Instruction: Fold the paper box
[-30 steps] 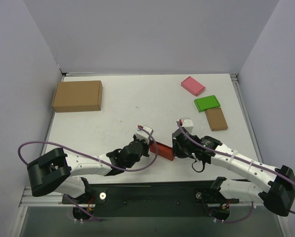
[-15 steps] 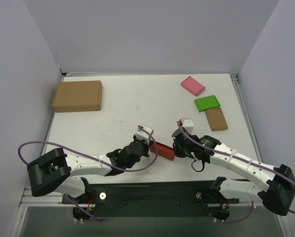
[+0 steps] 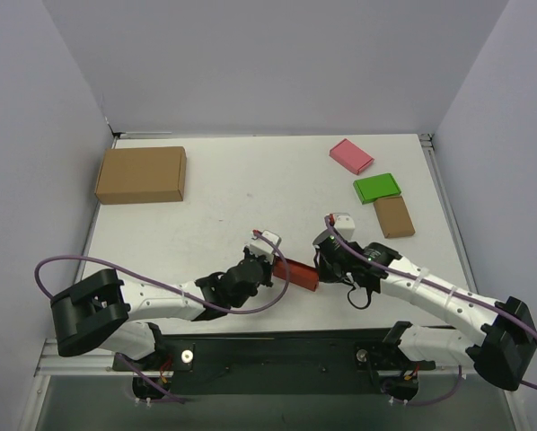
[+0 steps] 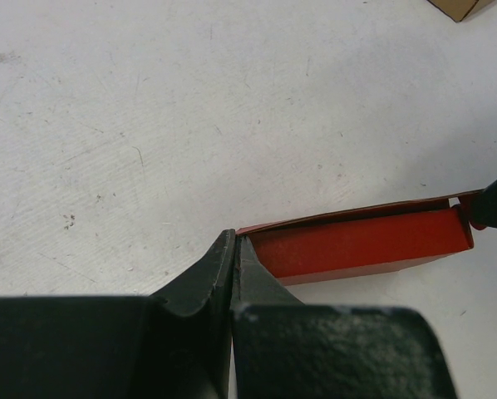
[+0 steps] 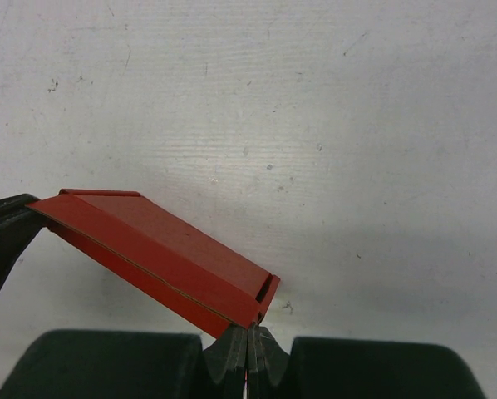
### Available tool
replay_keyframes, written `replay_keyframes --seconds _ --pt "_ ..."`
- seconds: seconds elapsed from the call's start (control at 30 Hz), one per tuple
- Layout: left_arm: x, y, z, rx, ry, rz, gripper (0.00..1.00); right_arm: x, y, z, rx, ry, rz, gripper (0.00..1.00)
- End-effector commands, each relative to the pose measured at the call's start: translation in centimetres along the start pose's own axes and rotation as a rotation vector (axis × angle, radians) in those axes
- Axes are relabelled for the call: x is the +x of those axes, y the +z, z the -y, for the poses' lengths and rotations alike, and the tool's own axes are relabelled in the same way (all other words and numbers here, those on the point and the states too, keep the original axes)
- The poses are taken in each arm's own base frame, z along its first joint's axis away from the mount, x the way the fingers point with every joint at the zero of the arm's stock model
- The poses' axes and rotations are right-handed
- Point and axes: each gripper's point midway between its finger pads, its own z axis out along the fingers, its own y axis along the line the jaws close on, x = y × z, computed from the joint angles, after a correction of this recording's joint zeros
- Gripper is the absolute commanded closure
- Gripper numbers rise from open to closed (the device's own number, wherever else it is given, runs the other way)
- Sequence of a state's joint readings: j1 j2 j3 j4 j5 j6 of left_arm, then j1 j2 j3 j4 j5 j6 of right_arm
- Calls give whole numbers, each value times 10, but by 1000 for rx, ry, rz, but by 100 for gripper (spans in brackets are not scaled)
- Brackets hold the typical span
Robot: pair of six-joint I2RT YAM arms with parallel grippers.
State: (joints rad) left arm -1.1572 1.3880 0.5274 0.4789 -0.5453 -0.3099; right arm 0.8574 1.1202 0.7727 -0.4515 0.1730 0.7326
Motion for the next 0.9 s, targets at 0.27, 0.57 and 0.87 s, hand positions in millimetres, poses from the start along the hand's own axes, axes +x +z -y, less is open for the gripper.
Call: replay_keyframes --seconds 0.27,0.57,0.87 --pt "91 -22 -17 -11 190 -310 100 -18 3 -28 -106 160 12 100" --pt "90 -23 -16 -8 193 -307 100 -27 5 -29 -127 239 41 100" --pt "89 -24 -15 -5 192 -303 100 -30 5 -25 -146 299 67 100"
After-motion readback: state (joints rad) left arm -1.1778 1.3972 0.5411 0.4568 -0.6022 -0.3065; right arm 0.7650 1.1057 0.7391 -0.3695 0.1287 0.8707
